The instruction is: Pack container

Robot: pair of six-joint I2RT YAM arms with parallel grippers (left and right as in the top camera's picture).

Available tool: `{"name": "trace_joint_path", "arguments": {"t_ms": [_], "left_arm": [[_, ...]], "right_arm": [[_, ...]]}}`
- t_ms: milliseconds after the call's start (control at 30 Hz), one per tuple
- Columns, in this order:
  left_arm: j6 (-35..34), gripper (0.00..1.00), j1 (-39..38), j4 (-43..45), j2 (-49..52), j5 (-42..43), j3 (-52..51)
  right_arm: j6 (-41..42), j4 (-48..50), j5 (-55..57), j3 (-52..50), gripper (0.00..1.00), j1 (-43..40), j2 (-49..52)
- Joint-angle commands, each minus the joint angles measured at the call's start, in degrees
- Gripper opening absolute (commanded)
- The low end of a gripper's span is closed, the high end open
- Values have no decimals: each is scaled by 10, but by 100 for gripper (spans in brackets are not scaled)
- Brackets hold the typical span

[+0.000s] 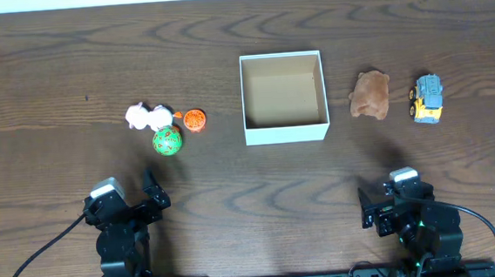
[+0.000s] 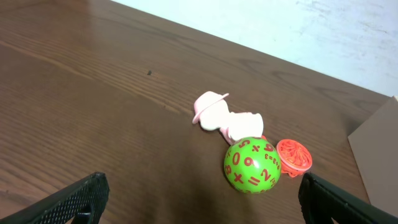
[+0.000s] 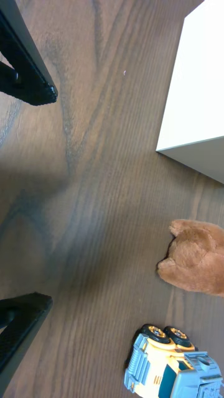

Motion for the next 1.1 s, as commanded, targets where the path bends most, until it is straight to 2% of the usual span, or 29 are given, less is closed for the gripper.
{"name": "trace_joint_path", "arguments": {"t_ms": [0, 267, 600, 667, 833, 1067], "left_arm": [[-3, 98, 2, -2, -3, 0, -16], [-3, 98, 2, 0, -3, 0, -16], [-16, 98, 2, 2, -3, 0, -16], [-27, 98, 1, 6, -3, 6, -11], [-26, 98, 2, 5, 1, 74, 47], [-13, 98, 2, -54, 100, 75, 176]], "right_arm": [[6, 0, 2, -6, 99, 1, -4], [7, 18, -10, -6, 99, 1, -4], [21, 92, -217, -6, 99, 1, -4], [35, 112, -221, -6, 99, 1, -4], [105, 164, -188, 6, 99, 1, 7], [118, 163, -176, 86, 99, 1, 128]]}}
